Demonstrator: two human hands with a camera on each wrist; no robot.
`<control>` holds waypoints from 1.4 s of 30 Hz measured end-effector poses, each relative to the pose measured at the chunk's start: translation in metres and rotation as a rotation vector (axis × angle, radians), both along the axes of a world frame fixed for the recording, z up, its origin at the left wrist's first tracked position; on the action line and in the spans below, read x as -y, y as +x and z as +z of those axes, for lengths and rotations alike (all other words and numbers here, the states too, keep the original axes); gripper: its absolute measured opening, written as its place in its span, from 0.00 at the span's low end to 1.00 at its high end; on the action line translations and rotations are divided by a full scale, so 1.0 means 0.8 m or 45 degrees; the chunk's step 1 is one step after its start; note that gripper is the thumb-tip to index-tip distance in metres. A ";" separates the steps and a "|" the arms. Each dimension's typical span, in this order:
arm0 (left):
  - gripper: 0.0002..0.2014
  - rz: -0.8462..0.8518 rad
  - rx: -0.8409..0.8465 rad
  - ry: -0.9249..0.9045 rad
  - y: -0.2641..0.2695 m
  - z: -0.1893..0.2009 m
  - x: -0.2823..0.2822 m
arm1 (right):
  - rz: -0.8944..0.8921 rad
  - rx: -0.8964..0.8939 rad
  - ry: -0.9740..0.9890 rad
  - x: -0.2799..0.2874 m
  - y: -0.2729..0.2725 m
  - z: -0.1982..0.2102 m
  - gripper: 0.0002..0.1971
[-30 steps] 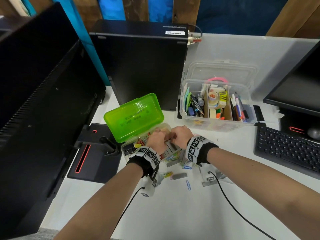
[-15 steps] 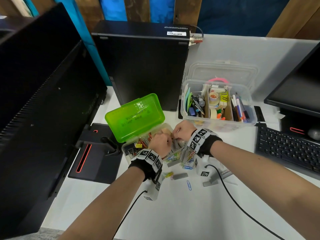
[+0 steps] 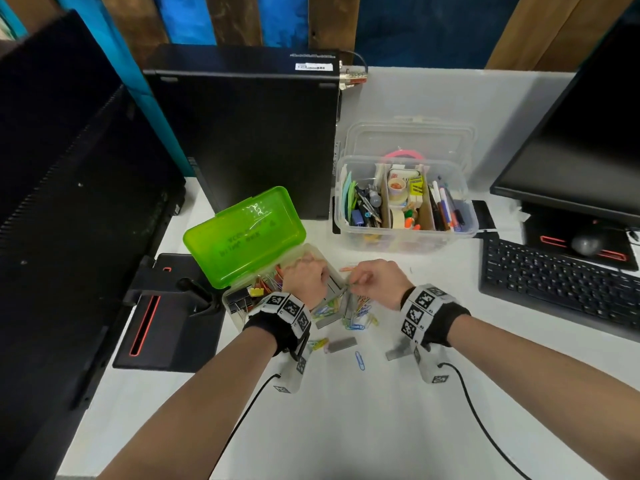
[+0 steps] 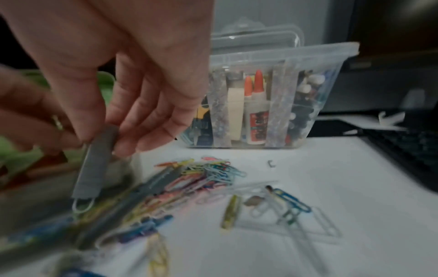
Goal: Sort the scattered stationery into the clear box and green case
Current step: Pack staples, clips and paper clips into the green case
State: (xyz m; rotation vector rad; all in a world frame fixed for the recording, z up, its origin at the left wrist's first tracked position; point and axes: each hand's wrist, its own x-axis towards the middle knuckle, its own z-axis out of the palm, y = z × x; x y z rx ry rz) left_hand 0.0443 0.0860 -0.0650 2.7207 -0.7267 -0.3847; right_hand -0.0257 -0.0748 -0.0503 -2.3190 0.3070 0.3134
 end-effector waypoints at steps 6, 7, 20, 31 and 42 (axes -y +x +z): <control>0.09 0.009 0.041 0.009 -0.003 0.006 0.006 | -0.120 0.097 0.016 0.000 -0.002 0.003 0.04; 0.09 0.007 0.038 0.018 -0.003 0.005 0.005 | -0.148 0.098 0.033 0.000 0.001 0.004 0.03; 0.14 0.055 -0.040 0.020 -0.002 -0.001 -0.041 | 0.069 0.059 -0.219 -0.064 0.068 0.003 0.05; 0.14 0.104 -0.007 0.047 0.004 0.000 -0.055 | 0.333 -0.158 -0.575 -0.081 0.082 0.002 0.13; 0.17 0.016 -0.007 0.116 0.003 0.002 -0.052 | 0.378 -0.214 -0.557 -0.076 0.071 -0.003 0.17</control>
